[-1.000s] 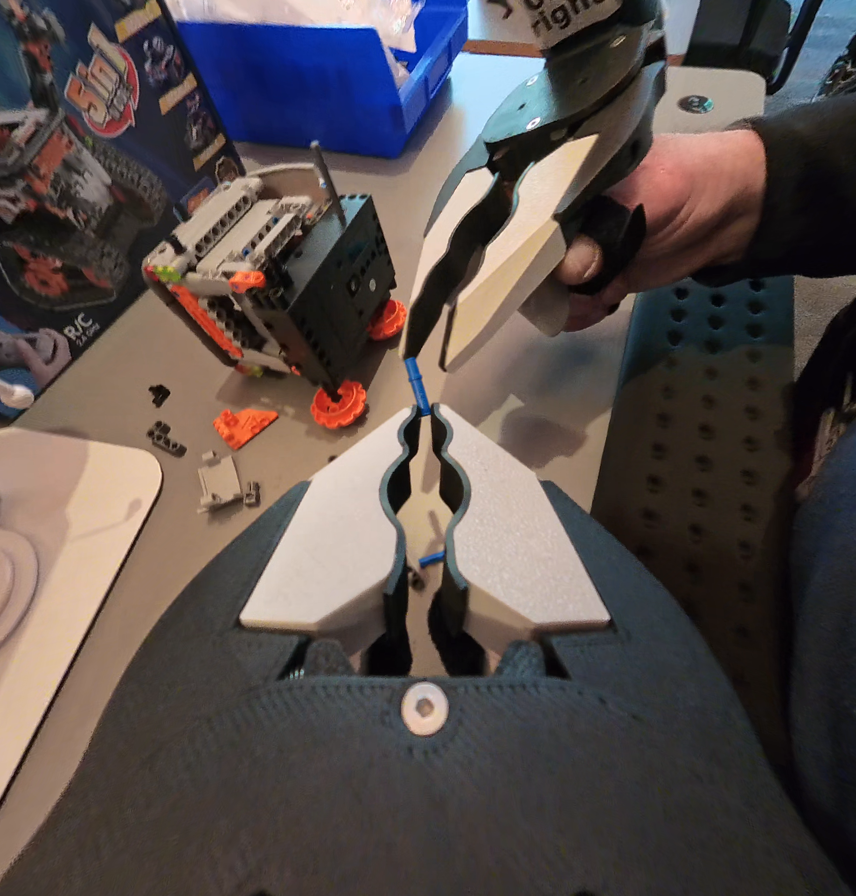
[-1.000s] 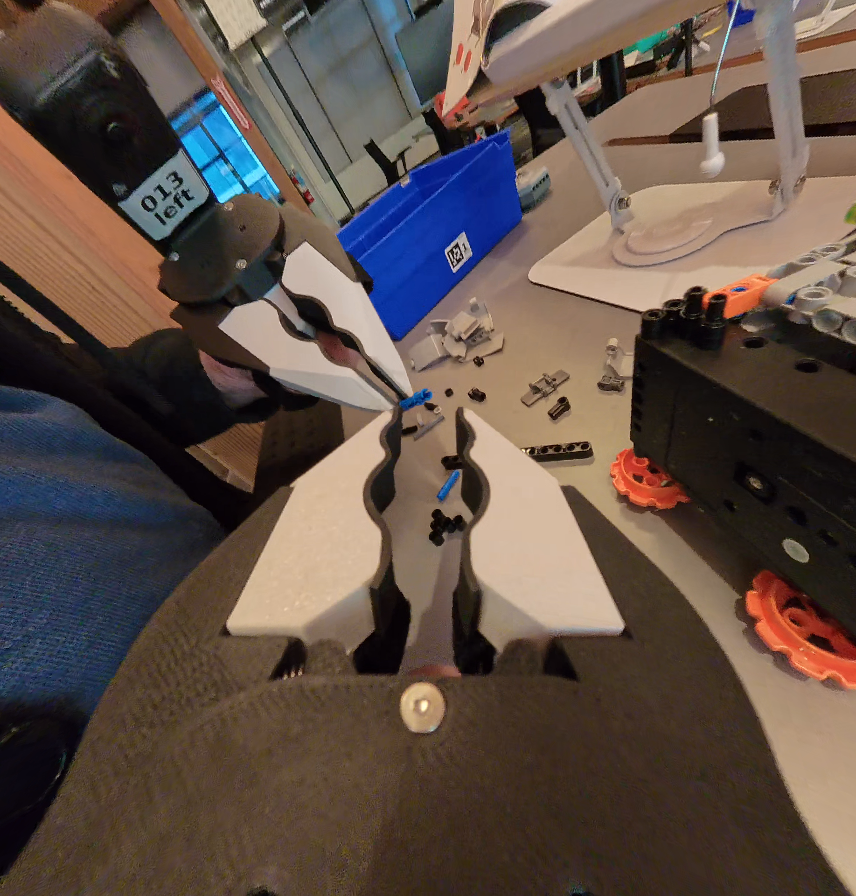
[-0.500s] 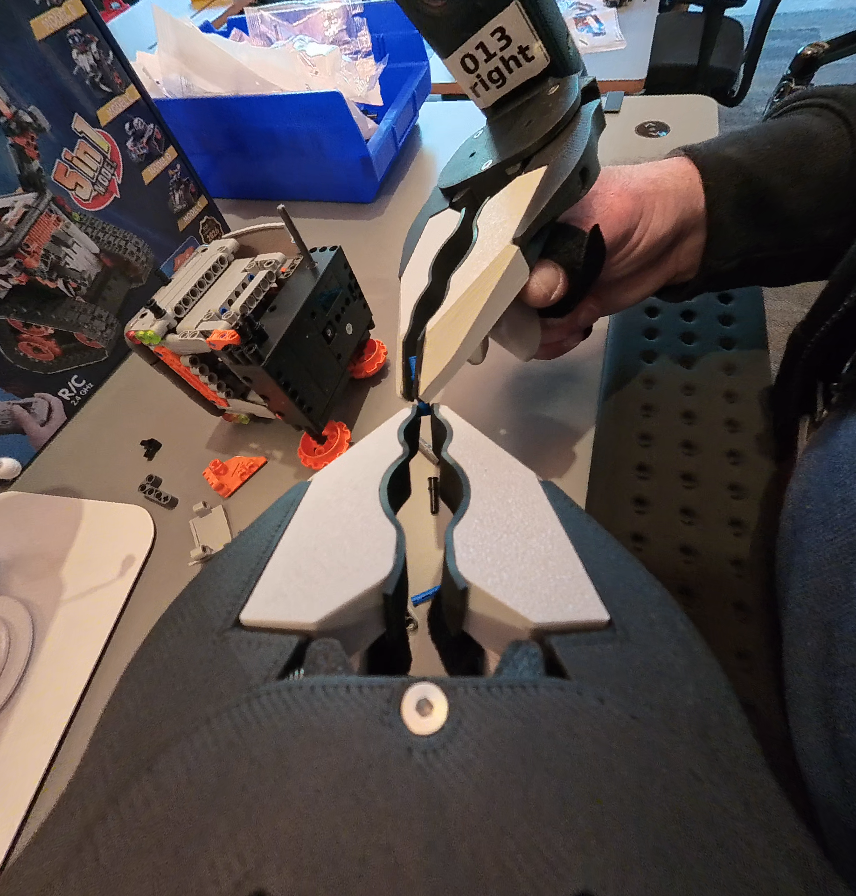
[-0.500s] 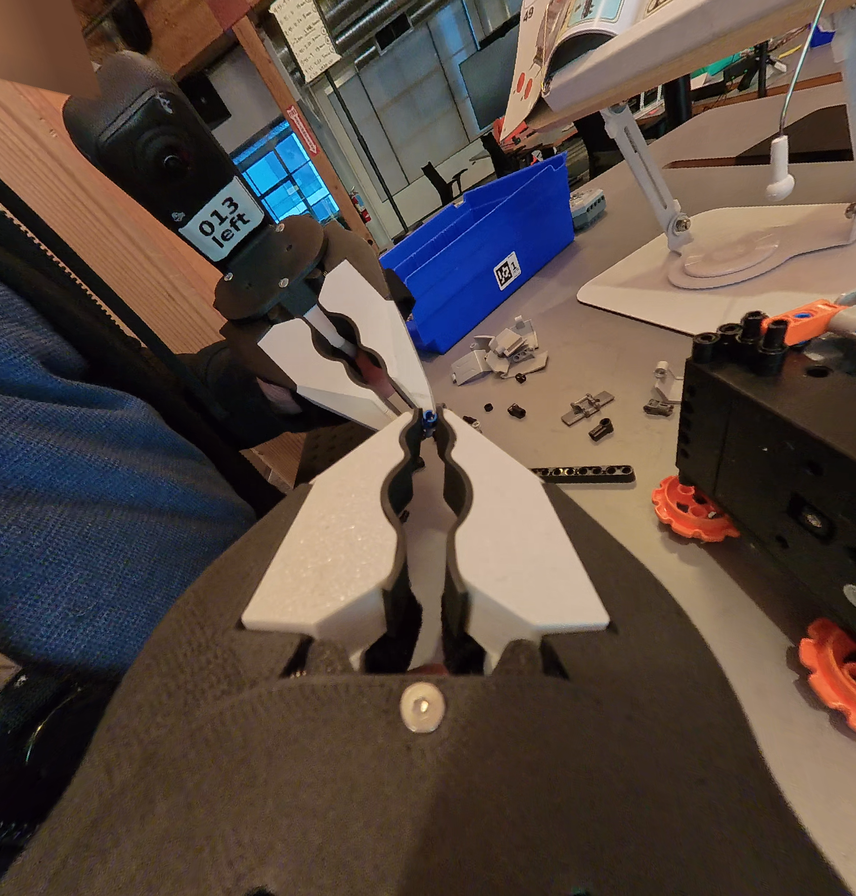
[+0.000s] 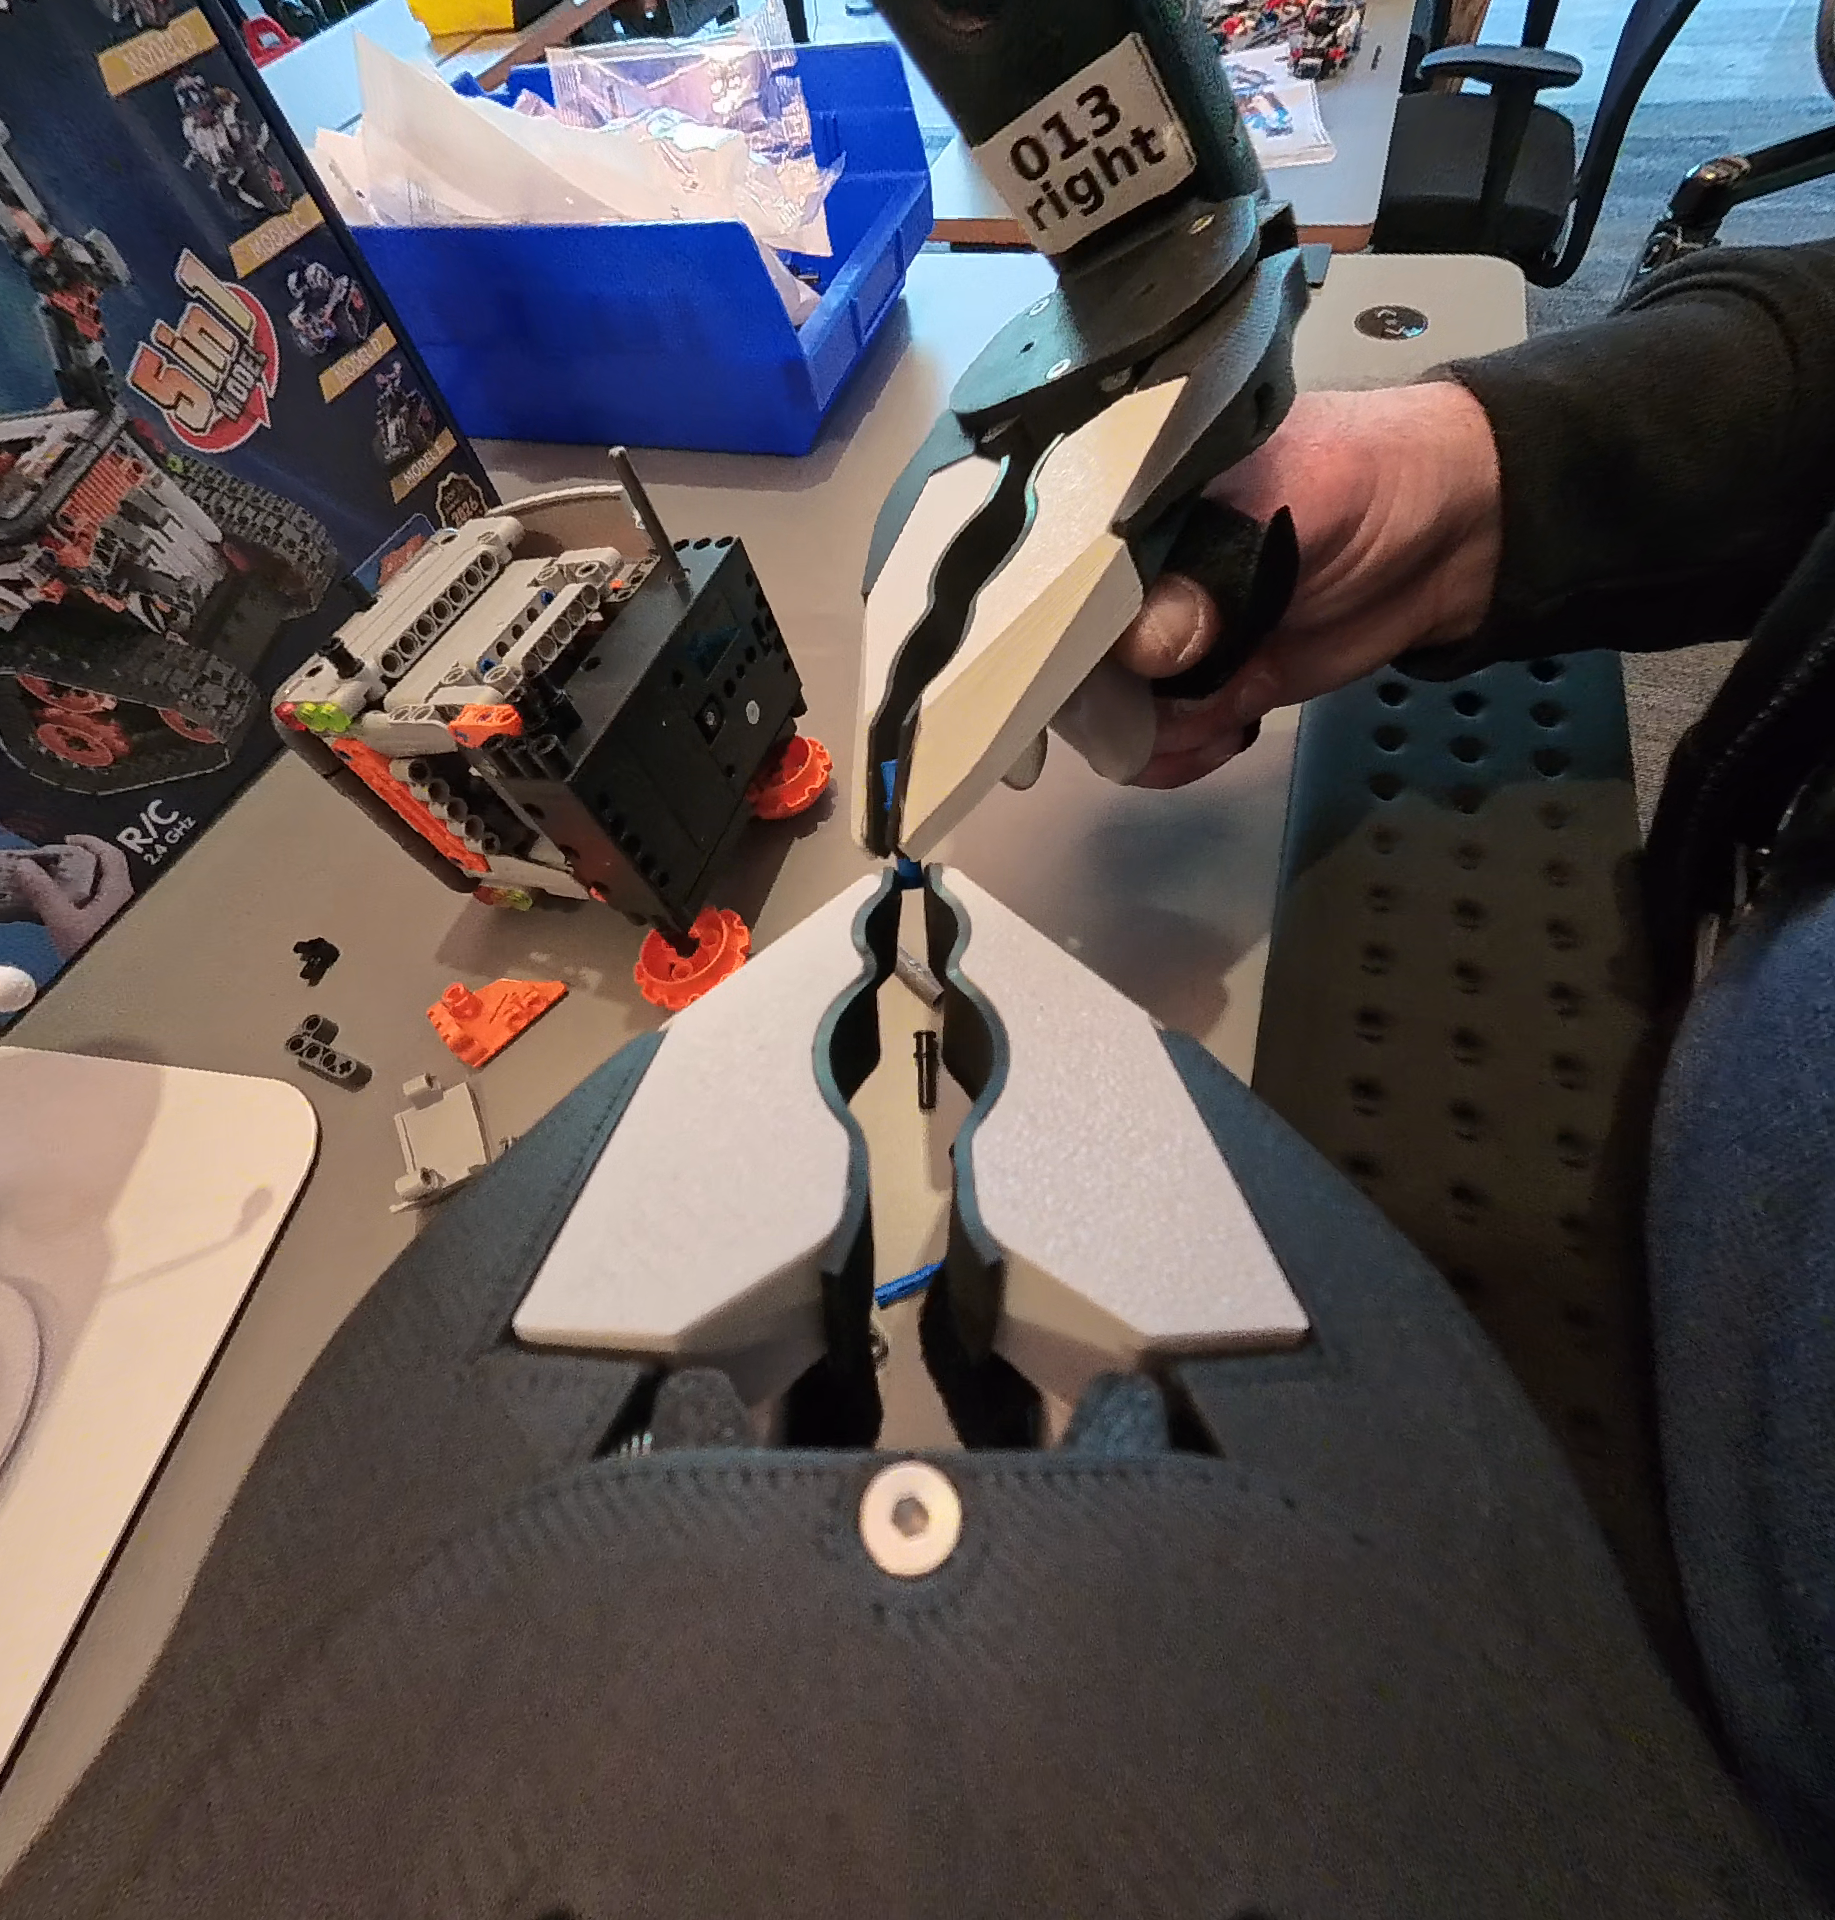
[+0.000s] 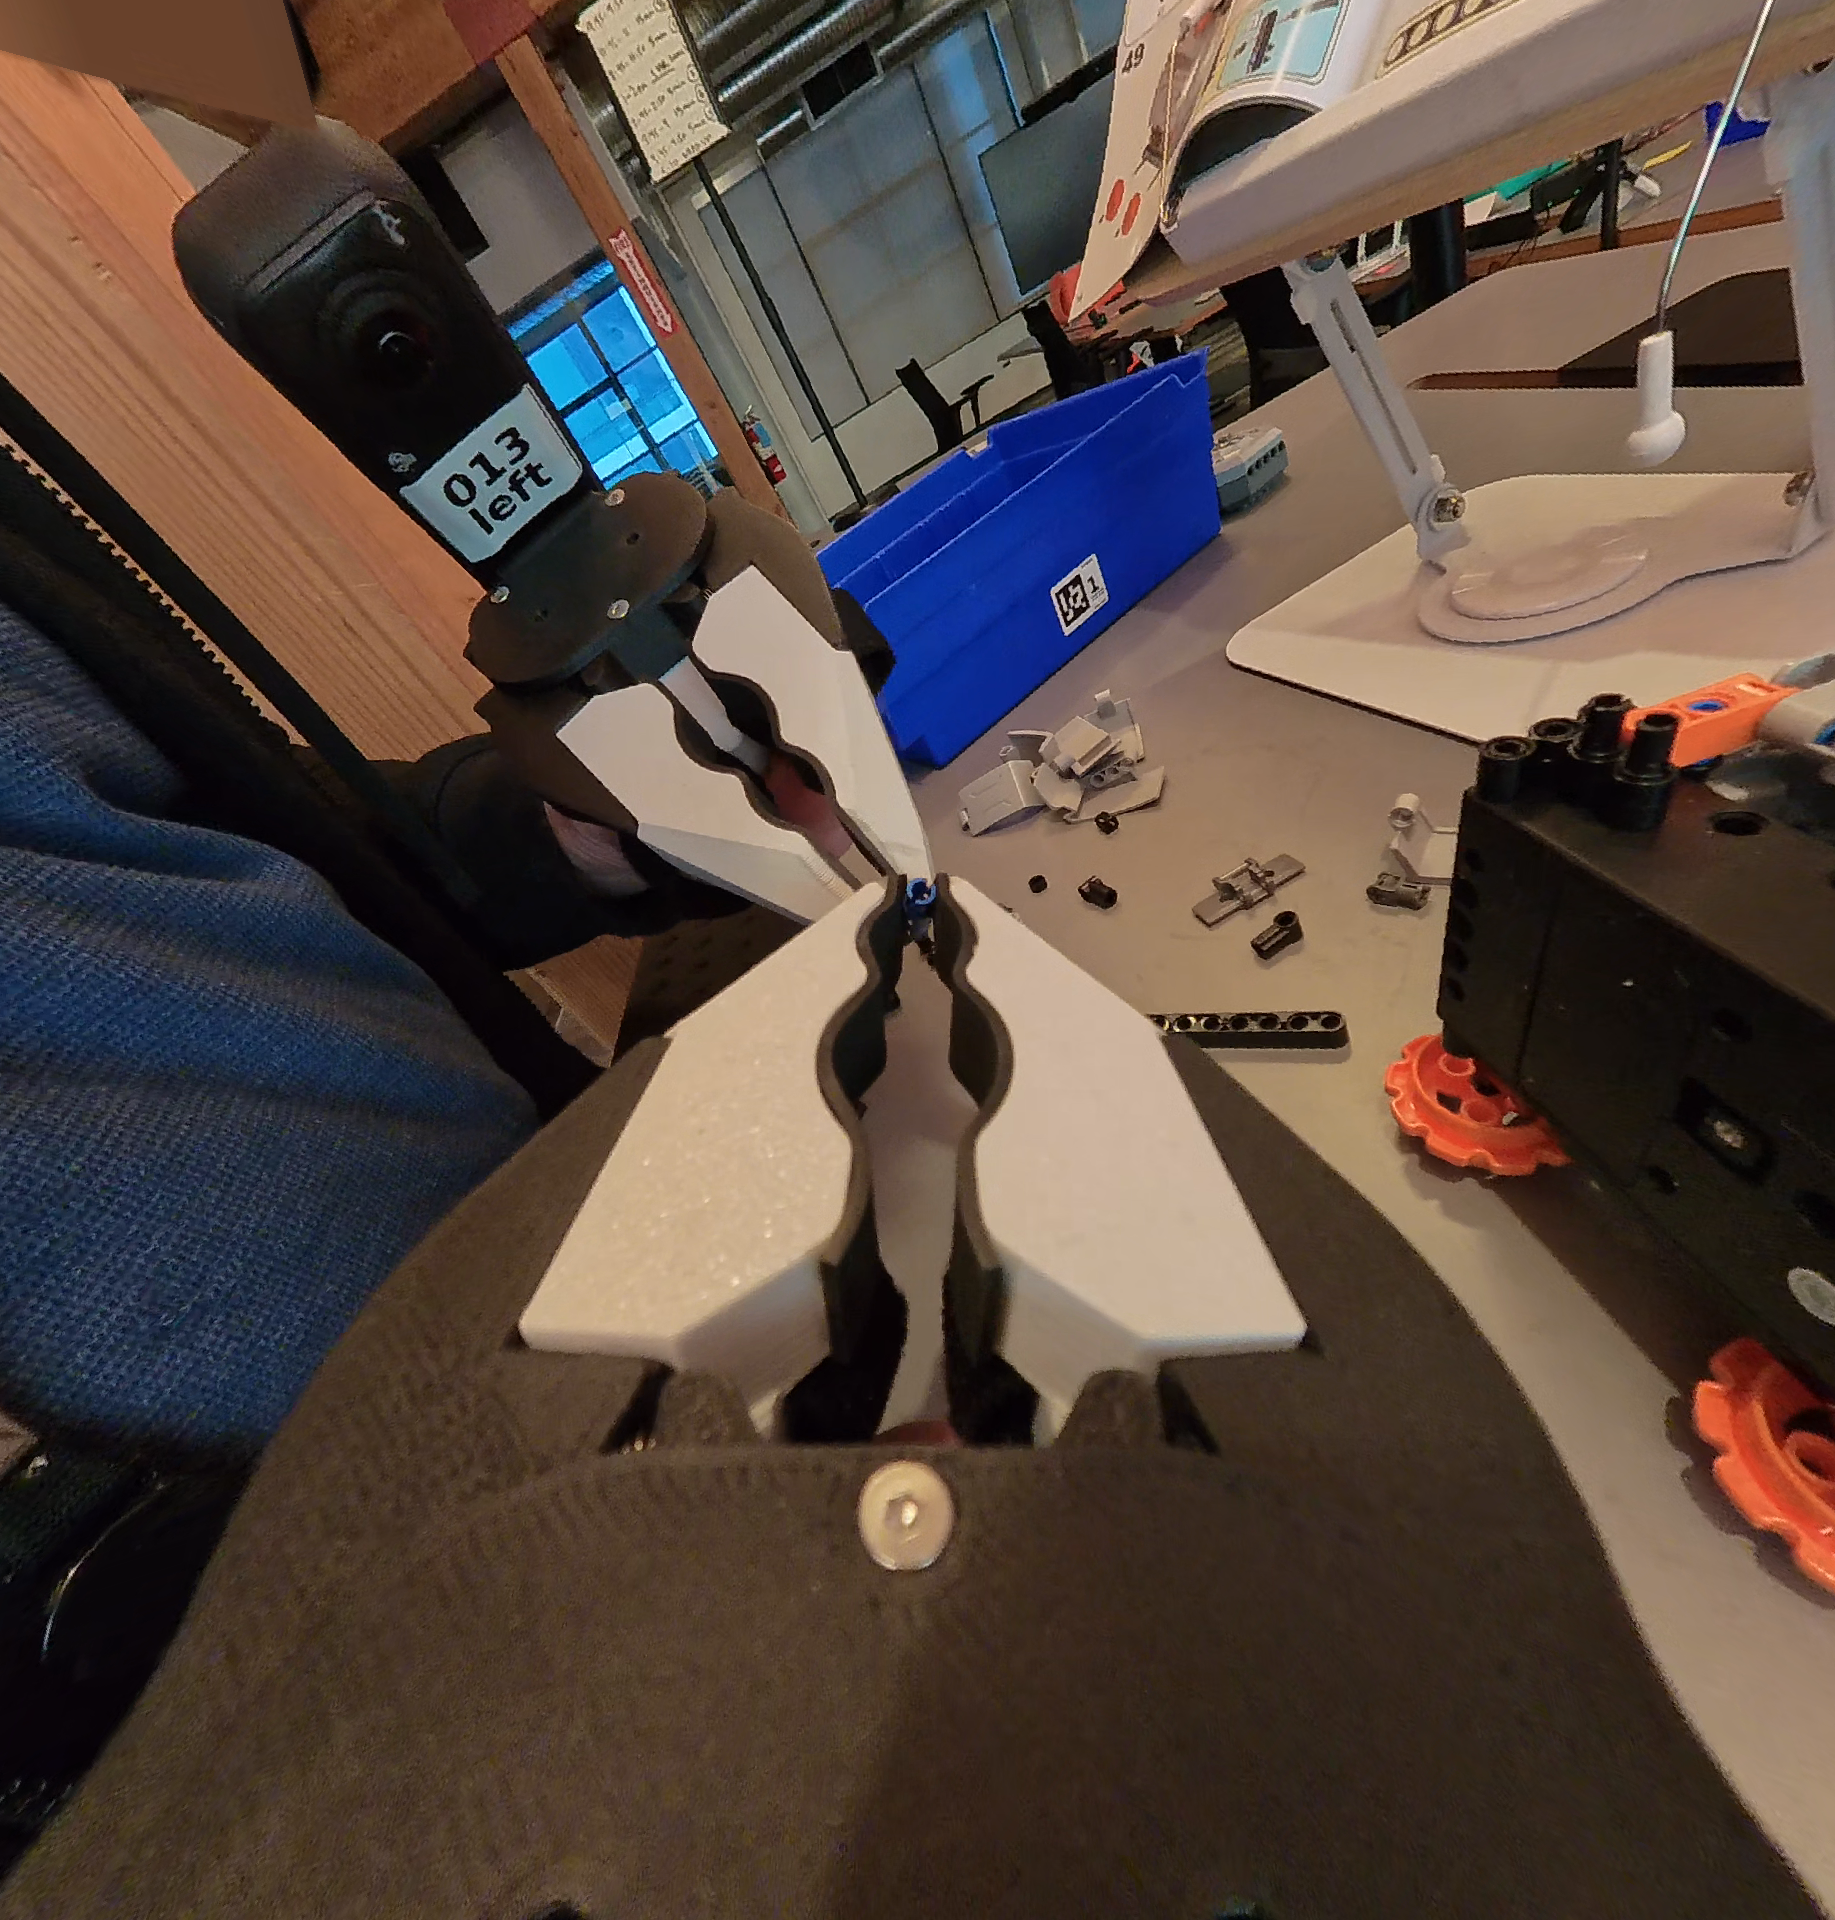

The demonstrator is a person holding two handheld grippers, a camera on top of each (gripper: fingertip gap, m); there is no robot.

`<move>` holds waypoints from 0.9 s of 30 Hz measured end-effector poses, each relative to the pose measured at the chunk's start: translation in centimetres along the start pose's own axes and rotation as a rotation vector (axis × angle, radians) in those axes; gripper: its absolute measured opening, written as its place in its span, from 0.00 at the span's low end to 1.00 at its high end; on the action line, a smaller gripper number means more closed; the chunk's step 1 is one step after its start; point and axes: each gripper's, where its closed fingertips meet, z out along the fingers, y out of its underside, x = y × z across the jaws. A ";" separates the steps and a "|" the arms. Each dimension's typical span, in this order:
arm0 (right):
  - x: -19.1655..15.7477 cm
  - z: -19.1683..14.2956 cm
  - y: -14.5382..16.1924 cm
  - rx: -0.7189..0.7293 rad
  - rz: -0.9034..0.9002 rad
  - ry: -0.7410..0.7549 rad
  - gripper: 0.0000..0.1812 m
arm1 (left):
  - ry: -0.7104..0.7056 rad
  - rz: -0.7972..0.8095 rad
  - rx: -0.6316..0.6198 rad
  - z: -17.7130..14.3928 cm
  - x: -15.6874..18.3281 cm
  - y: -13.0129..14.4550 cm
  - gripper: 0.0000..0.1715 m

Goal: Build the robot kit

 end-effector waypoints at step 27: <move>0.4 -0.3 -0.4 -0.004 -0.056 0.096 0.01 | -0.049 -0.038 0.028 0.1 -0.5 0.2 0.02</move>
